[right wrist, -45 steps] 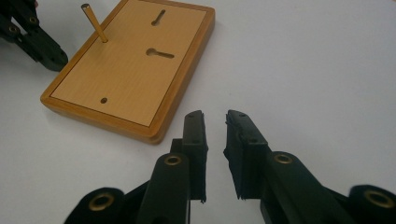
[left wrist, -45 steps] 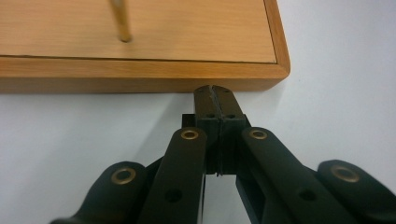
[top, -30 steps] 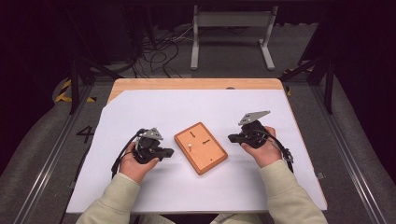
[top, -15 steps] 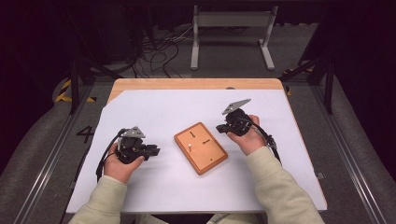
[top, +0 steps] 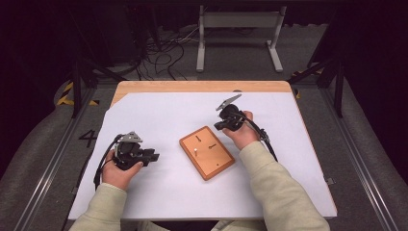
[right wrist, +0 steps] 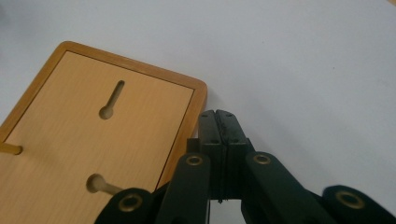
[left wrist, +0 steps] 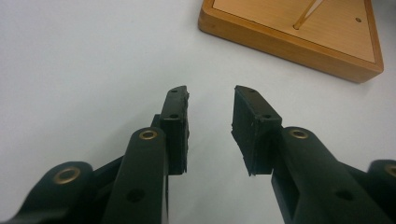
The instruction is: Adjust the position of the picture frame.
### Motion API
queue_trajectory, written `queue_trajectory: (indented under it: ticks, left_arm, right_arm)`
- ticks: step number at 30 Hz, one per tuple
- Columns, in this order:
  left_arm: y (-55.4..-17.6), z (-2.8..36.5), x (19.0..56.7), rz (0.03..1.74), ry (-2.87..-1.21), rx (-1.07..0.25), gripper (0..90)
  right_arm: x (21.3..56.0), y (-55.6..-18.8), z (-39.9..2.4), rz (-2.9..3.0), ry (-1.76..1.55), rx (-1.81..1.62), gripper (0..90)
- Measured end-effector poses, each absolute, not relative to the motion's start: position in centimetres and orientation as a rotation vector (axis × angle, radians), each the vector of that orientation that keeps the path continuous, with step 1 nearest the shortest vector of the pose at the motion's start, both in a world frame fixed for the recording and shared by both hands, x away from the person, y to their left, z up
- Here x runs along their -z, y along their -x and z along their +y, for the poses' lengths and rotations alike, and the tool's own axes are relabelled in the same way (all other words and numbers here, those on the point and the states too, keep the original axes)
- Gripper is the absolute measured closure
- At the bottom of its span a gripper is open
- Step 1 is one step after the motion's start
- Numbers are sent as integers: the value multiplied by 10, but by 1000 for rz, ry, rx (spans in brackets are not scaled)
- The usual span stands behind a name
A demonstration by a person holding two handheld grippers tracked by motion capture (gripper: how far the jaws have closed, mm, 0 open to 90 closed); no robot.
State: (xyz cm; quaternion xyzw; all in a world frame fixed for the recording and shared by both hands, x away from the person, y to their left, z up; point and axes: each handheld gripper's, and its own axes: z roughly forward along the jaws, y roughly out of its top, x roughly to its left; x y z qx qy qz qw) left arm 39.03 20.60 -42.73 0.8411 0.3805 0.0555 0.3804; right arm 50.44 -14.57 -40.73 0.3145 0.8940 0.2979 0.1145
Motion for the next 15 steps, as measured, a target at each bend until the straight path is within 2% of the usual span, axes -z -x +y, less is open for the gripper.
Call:
queue_trajectory:
  ticks: [15]
  left_arm:
    - [-395,205,430,991,-2138,-138,589]
  right_arm:
    - [426,-525,-124,2659,-891,-791,900]
